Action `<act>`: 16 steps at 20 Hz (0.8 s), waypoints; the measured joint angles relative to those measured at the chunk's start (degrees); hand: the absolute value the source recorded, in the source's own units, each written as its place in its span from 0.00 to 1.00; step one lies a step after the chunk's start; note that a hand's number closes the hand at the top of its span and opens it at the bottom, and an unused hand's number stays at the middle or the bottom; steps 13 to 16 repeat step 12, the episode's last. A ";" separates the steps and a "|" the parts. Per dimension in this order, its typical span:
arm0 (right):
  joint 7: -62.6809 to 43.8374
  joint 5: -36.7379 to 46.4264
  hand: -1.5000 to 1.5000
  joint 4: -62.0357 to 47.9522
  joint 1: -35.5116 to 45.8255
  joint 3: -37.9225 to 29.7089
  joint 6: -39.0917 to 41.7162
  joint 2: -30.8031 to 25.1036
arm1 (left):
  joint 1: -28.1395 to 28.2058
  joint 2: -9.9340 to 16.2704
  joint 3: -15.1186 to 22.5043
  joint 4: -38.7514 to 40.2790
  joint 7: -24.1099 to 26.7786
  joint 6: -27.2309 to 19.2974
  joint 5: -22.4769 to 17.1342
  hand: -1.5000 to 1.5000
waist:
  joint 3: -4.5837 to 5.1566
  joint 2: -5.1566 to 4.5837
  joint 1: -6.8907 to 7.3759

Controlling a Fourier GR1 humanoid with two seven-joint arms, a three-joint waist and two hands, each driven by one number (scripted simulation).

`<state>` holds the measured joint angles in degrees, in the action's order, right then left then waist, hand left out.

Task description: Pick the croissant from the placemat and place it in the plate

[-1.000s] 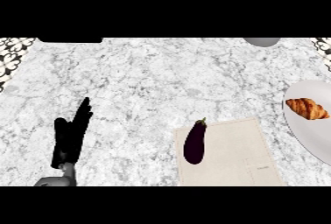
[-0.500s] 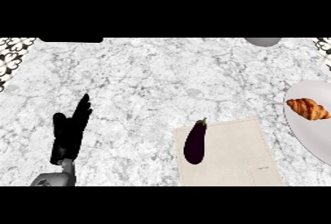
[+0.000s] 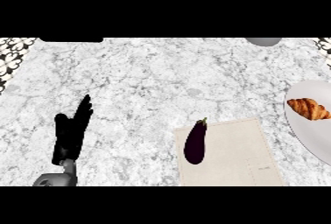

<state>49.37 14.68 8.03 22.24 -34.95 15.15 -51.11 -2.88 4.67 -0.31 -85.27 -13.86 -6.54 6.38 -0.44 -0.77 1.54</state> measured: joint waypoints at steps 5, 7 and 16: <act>-0.37 -1.25 0.00 -0.52 -0.86 -1.40 -0.65 -1.43 | 0.12 -0.38 0.15 0.33 0.54 0.03 -0.05 0.50 | -0.04 -0.05 0.06; -0.51 -1.52 0.00 -0.69 -0.97 -1.76 -1.25 -1.48 | -0.49 -0.09 -0.28 0.87 0.71 0.54 -0.55 0.50 | -0.10 -0.13 0.18; -0.50 -1.88 0.00 -1.02 -2.16 -2.27 -1.42 -2.28 | -0.19 -0.76 0.51 0.39 0.31 0.02 0.08 0.50 | -0.15 -0.12 0.30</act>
